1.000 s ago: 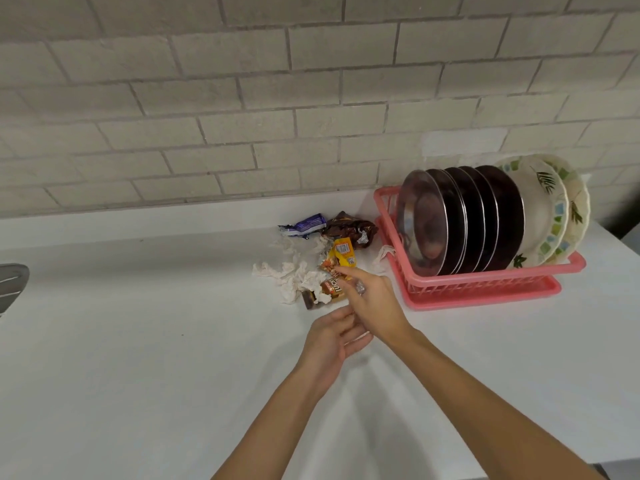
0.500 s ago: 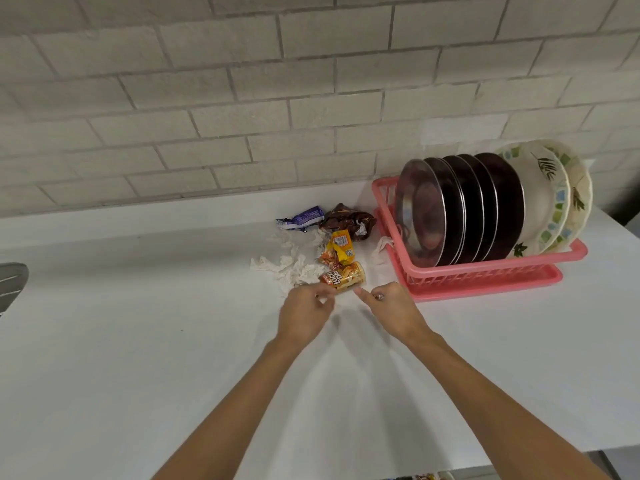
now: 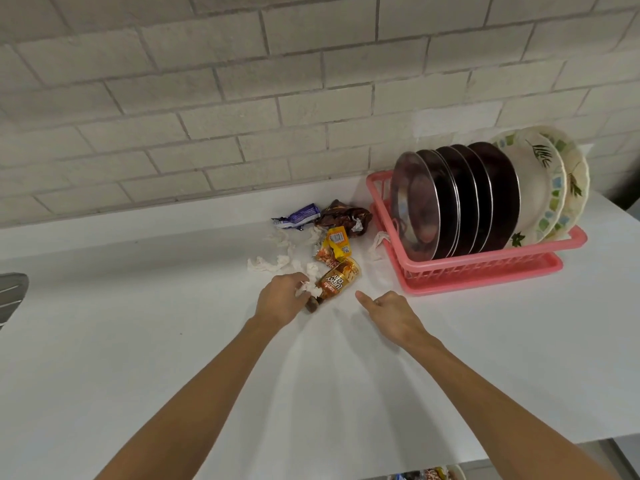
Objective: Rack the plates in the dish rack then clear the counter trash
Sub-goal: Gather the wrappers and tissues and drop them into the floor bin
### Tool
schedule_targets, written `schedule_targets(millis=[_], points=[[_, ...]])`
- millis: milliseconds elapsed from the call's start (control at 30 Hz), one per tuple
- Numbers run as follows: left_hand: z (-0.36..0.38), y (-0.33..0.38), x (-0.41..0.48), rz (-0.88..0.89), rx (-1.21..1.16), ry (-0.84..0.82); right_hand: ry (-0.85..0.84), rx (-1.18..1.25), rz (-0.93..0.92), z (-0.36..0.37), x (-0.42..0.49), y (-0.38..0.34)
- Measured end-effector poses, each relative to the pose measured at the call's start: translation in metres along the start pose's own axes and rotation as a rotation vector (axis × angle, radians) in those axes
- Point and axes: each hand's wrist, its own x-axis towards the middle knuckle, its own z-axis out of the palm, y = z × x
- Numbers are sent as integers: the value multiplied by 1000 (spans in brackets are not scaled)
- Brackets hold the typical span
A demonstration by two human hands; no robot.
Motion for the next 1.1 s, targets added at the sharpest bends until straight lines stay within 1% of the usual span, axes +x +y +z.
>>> schedule_targets(millis=[67,200,267,333,367,433,500,567,600,667,733,833,900,1000,1100], points=[[-2,-3,1,-24,-24,5,1,15,10,1,-1,2],[-7,-8,4,-56,24,8,30,47,24,2,2,1],[-6,-3,3,-14,47,69,44,75,12,0,3,1],[-2,9,-1,84,54,157,57,96,2,-2,3,1],[2,17,-5,134,69,176,64,103,-4,-4,2,1],[14,34,-13,197,148,139,79,109,-19,-6,0,2],[30,43,-18,165,208,51,91,107,-31,-8,-4,3],[42,44,-21,48,129,-36,98,104,-34,-9,-7,5],[46,43,-22,8,90,-53,98,98,-34,-10,-9,6],[52,42,-24,6,99,-43,99,83,-31,-13,-13,9],[53,41,-28,22,104,-16,99,74,-24,-16,-16,13],[47,40,-33,17,21,19,105,68,-11,-19,-19,18],[35,41,-37,15,-57,71,118,65,-30,-23,-20,18],[20,40,-47,25,-191,155,114,47,-121,-25,-20,16],[10,33,-55,43,-397,211,115,11,-186,-22,-20,12]])
